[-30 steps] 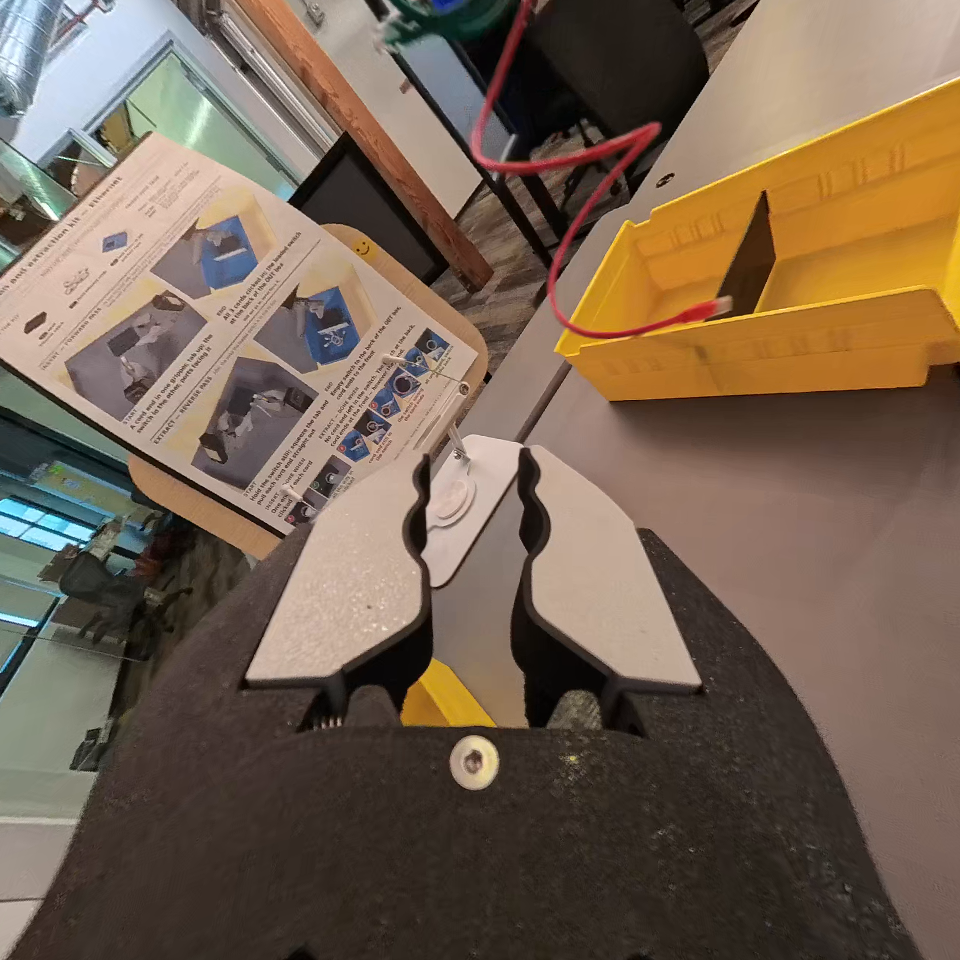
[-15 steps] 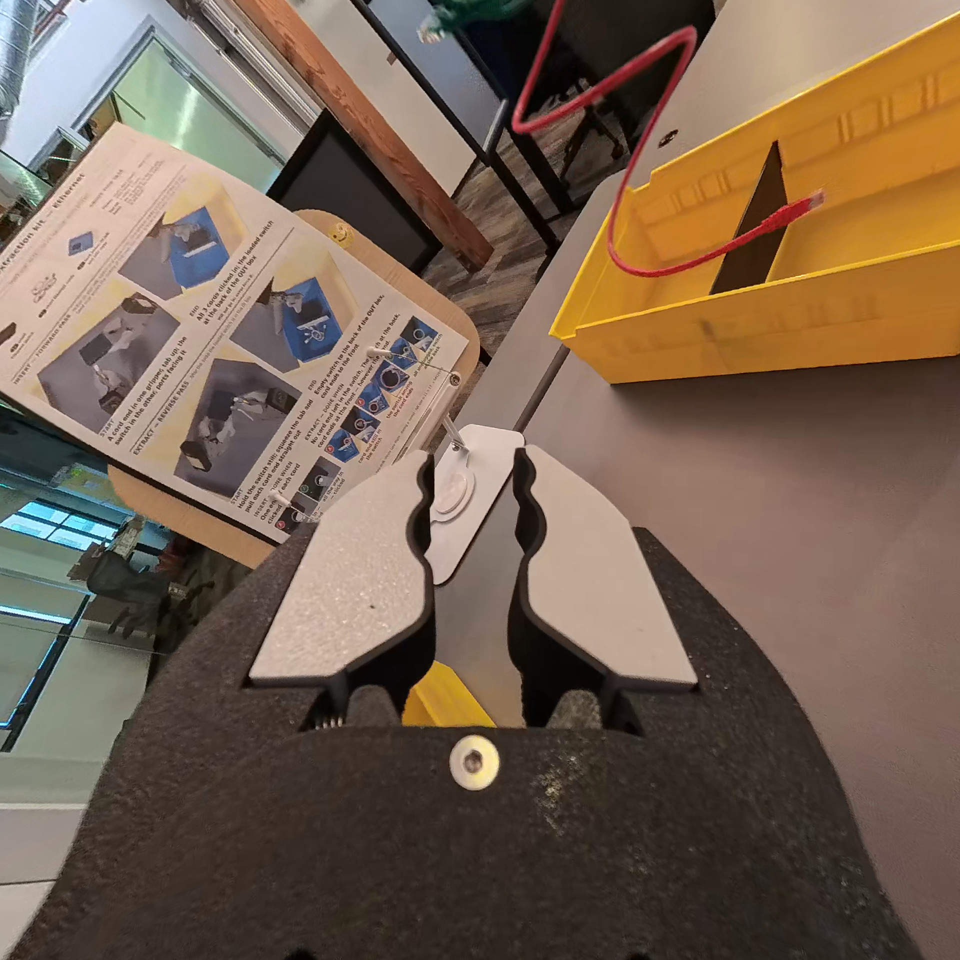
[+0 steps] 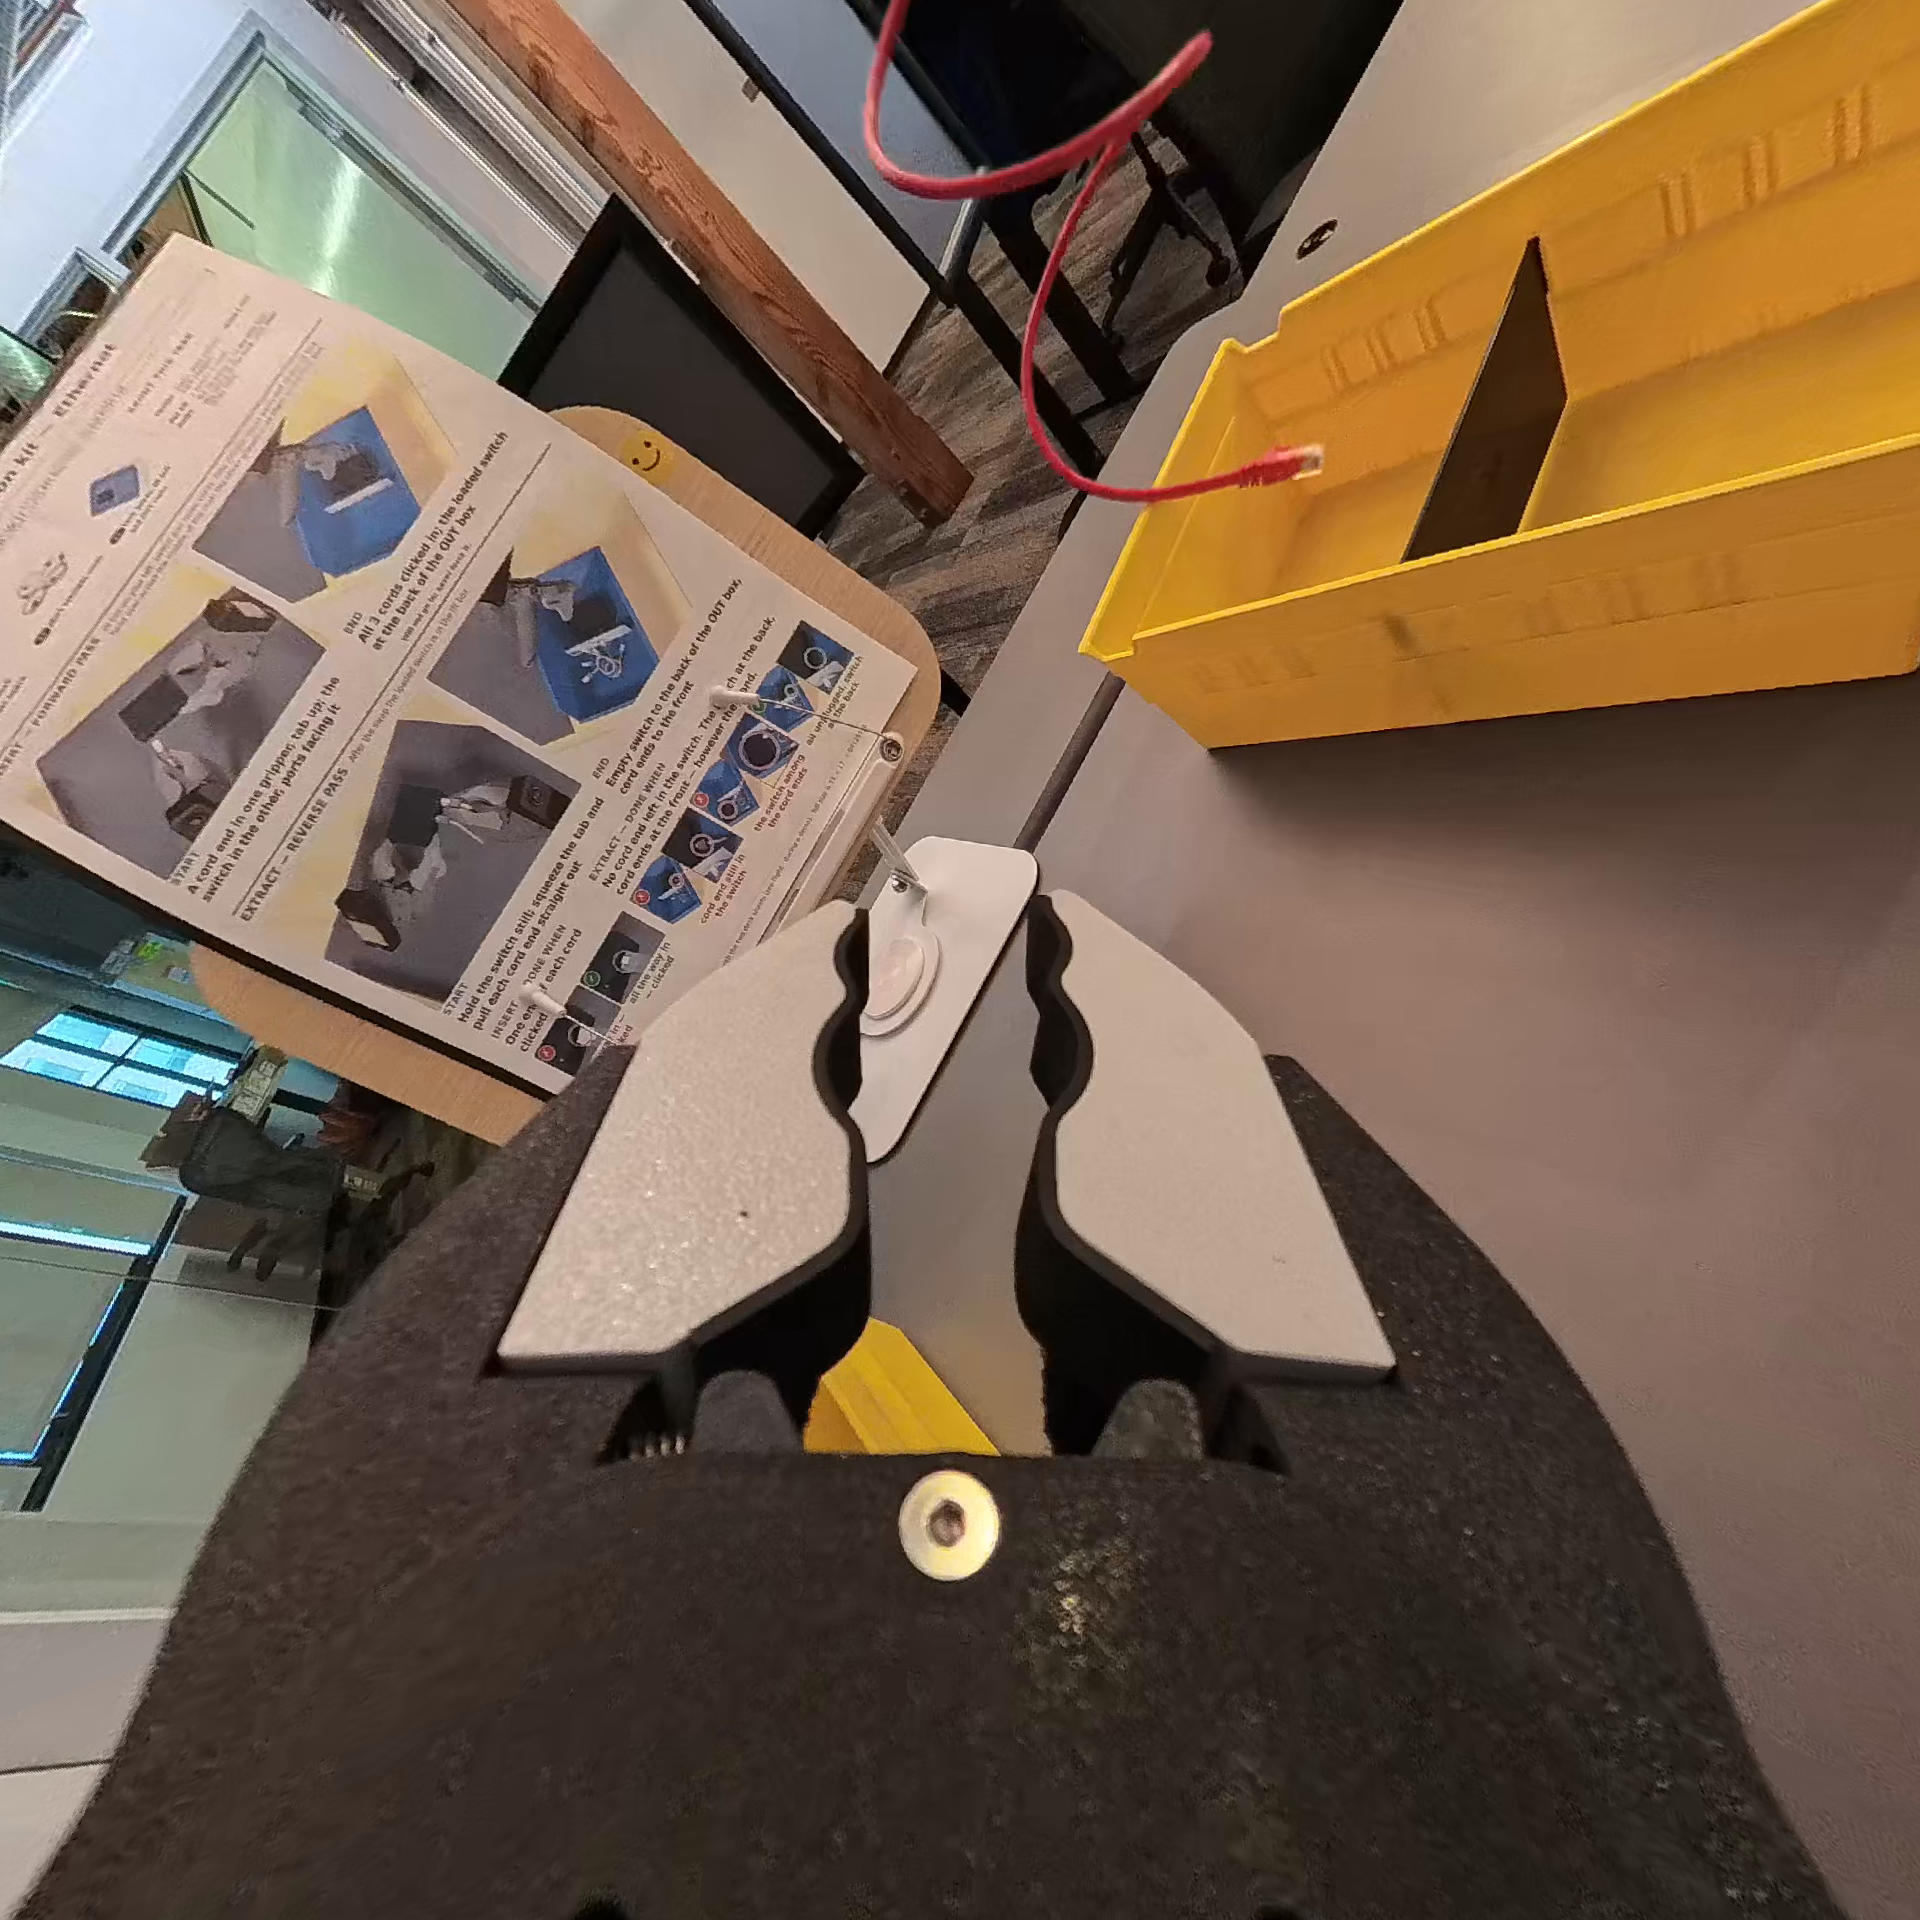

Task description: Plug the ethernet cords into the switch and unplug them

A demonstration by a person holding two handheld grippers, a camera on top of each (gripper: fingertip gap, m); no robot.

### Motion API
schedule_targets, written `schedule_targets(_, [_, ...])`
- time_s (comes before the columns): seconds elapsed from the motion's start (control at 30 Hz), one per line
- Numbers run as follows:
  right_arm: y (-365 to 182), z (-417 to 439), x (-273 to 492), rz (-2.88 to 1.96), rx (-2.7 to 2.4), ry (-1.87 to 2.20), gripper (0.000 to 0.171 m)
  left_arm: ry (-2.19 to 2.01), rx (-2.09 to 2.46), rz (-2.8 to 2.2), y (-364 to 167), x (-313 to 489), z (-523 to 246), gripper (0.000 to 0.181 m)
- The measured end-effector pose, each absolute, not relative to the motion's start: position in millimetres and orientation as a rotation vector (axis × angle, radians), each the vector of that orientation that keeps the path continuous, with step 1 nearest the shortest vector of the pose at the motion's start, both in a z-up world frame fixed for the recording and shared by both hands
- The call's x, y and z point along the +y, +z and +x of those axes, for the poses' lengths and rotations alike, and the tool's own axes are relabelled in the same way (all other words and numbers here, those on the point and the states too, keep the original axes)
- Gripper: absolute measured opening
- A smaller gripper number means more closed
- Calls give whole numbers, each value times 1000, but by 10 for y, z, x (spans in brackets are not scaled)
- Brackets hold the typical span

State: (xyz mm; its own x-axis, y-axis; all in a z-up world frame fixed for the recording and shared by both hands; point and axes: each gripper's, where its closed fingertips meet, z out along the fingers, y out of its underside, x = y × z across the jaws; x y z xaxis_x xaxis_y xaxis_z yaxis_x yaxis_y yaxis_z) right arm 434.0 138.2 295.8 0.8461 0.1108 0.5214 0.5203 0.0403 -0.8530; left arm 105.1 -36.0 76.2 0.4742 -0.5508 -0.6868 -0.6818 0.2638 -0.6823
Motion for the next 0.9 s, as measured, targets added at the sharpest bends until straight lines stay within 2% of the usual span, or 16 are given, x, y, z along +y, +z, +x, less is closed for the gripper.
schedule_targets(0.33, [2353,4285,940,-1475,-596,-68,21,125,1180,-1389,788,-390,1036,29])
schedule_targets(0.67, [898,3907,957,-1720,-900,386,21,210,1162,-1433,701,-276,1002,31])
schedule_targets(0.9, [155,3789,1083,-1839,-1068,488,21,202,1192,-1445,625,-270,1053,31])
